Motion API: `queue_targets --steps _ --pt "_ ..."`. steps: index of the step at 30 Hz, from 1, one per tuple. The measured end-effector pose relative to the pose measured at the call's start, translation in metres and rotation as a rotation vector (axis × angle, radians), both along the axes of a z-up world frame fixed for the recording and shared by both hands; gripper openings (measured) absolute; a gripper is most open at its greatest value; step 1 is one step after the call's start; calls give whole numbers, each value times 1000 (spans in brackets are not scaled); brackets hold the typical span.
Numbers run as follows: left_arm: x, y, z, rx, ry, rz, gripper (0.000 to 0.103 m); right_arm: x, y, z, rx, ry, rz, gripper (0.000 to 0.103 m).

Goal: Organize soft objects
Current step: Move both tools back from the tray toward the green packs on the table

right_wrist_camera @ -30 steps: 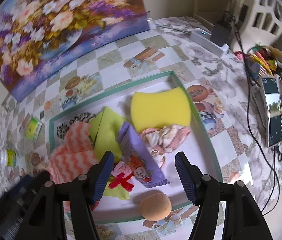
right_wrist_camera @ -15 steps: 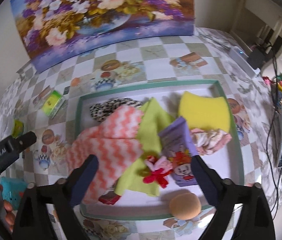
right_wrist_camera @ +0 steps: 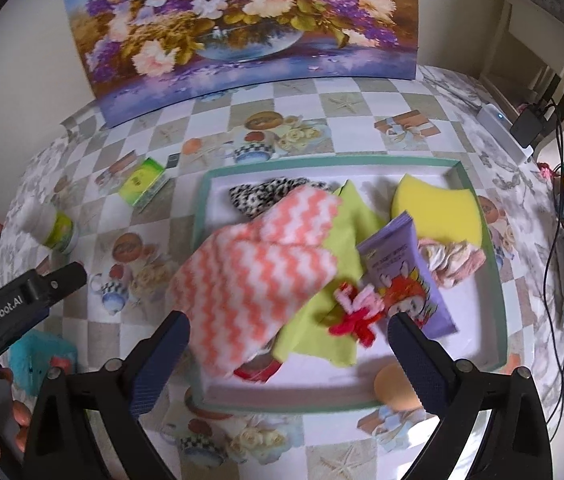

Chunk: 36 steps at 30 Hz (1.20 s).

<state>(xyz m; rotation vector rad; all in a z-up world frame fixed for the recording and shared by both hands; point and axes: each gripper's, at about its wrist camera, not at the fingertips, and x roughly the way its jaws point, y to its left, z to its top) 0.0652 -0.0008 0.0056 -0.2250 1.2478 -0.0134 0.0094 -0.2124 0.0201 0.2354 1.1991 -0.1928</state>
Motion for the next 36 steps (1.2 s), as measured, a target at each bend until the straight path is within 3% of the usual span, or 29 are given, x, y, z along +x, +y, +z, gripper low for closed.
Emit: queue_targets --steps 8,18,36 --pt "-41 9 -10 36 7 -29 85 -29 23 -1 42 -6 41 101" --pt "-77 37 -27 48 54 33 85 -48 51 -8 45 6 94 101" --pt "-100 87 -40 55 113 113 85 -45 70 -15 54 25 187 101"
